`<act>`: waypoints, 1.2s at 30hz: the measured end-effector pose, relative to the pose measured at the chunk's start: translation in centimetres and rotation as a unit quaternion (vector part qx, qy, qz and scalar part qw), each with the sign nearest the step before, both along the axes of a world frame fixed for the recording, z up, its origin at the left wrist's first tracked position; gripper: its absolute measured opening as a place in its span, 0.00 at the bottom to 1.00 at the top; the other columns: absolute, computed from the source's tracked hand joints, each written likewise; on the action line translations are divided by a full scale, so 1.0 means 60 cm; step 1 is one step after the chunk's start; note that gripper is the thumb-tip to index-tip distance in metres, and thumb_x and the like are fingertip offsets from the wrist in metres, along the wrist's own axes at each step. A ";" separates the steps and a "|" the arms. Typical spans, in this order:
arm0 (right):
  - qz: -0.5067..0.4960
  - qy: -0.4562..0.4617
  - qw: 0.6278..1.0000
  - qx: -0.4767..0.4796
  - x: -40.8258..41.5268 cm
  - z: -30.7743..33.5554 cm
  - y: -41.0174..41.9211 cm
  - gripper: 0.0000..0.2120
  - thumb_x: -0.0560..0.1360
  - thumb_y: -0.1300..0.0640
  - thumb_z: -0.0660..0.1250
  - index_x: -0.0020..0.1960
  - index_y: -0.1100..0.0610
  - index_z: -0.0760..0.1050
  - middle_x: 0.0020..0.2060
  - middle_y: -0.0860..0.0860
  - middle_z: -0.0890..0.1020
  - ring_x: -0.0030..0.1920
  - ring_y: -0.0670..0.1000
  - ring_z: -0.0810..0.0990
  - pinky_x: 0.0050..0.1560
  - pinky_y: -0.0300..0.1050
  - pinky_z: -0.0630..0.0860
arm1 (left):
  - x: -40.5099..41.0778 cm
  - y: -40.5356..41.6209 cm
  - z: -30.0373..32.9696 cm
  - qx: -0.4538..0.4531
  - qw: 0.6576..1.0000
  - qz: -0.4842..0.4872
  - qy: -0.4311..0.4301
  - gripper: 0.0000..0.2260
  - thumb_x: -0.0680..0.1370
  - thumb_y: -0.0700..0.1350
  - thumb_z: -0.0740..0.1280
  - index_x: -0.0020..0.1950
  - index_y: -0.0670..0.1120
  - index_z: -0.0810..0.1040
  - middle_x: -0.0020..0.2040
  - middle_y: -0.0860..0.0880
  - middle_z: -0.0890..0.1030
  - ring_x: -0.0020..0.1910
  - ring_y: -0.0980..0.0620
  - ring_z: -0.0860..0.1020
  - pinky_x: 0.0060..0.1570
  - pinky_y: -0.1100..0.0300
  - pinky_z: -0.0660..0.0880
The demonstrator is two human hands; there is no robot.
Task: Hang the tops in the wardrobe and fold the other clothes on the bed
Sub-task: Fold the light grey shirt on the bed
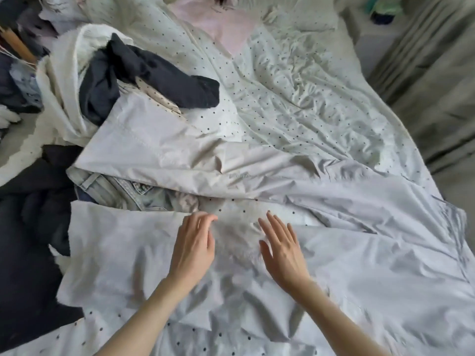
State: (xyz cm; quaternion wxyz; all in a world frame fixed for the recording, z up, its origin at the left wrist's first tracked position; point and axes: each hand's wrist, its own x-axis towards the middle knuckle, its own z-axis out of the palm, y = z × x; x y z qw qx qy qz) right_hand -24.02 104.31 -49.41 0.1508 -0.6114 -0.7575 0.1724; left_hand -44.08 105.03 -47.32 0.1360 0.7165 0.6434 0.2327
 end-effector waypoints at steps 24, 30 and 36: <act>-0.100 -0.212 0.969 -0.073 0.627 -0.113 -0.360 0.26 0.58 0.69 0.77 0.56 0.61 0.80 0.57 0.59 0.80 0.57 0.60 0.80 0.54 0.61 0.76 | 0.470 -0.261 -0.108 -0.075 0.935 -0.200 0.282 0.20 0.54 0.32 0.79 0.44 0.40 0.82 0.52 0.40 0.82 0.52 0.40 0.81 0.48 0.43 0.77; -0.184 -0.143 0.971 -0.055 0.655 -0.063 -0.332 0.06 0.63 0.69 0.74 0.36 0.62 0.79 0.29 0.56 0.81 0.33 0.59 0.81 0.39 0.52 0.75 | 0.445 -0.219 -0.036 -0.090 0.969 -0.139 0.186 0.15 0.60 0.29 0.75 0.42 0.42 0.82 0.39 0.43 0.79 0.37 0.40 0.79 0.33 0.51 0.76; -0.250 -0.126 0.960 -0.006 0.689 0.009 -0.244 0.04 0.74 0.63 0.66 0.45 0.62 0.79 0.38 0.58 0.83 0.41 0.60 0.81 0.47 0.51 0.69 | 0.442 -0.102 0.060 -0.025 0.988 -0.061 0.143 0.09 0.68 0.30 0.71 0.44 0.40 0.83 0.42 0.40 0.83 0.42 0.38 0.80 0.41 0.47 0.75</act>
